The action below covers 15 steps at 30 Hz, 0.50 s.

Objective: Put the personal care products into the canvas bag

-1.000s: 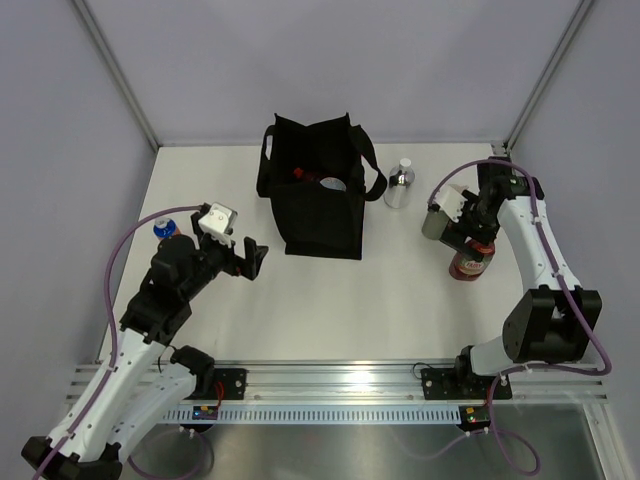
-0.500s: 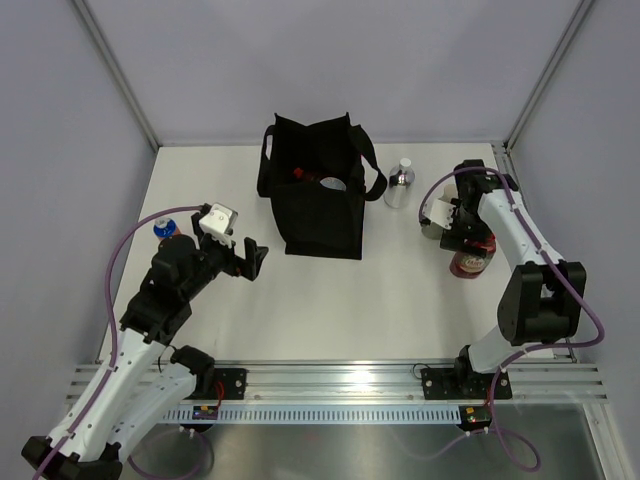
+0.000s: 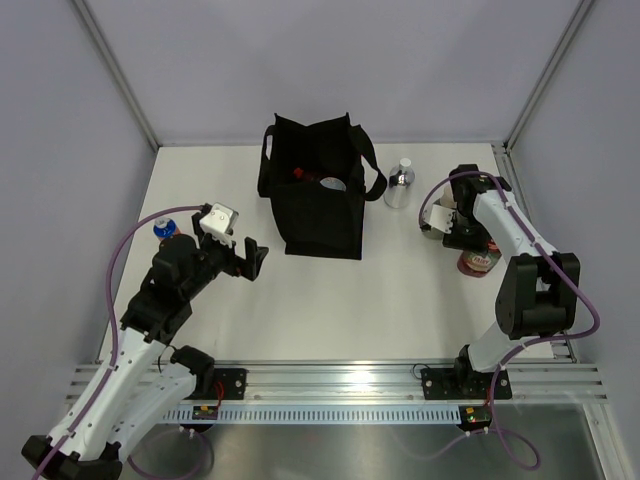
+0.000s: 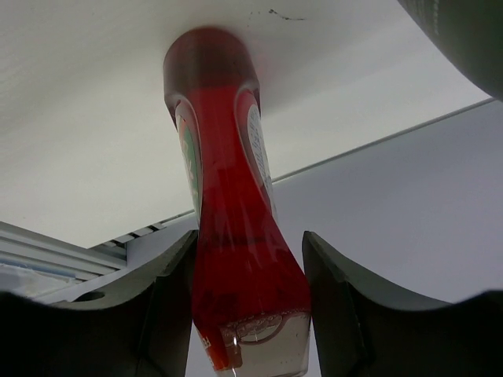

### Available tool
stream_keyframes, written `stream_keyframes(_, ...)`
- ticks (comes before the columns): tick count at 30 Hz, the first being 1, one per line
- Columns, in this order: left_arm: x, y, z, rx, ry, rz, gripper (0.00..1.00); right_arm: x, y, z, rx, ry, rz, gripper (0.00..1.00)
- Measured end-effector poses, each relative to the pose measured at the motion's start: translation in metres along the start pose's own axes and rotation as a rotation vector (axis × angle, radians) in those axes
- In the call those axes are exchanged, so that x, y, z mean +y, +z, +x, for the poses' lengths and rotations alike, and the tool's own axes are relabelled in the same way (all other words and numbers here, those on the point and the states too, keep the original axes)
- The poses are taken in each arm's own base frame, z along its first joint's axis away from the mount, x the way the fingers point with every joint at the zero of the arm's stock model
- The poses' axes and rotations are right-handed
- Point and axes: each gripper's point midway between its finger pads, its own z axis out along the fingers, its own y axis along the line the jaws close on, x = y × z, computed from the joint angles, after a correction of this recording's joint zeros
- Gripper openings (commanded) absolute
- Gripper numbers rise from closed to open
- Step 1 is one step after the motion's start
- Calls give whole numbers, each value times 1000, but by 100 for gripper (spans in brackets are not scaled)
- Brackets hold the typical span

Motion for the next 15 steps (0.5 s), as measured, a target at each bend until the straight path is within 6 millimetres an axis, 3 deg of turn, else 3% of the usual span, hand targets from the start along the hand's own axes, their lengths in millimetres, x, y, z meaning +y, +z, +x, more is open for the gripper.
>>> stream_keyframes(5, 0, 0, 0, 0, 0, 0, 99, 3, -3, -1, -15, 20, -8, 2)
stream_keyframes(9, 0, 0, 0, 0, 0, 0, 99, 12, -14, -15, -112, 77, -58, 0)
stream_keyframes(11, 0, 0, 0, 0, 0, 0, 99, 16, -28, -28, -205, 113, -89, 0)
stream_keyframes(15, 0, 0, 0, 0, 0, 0, 99, 16, -79, -54, -431, 183, -90, 0)
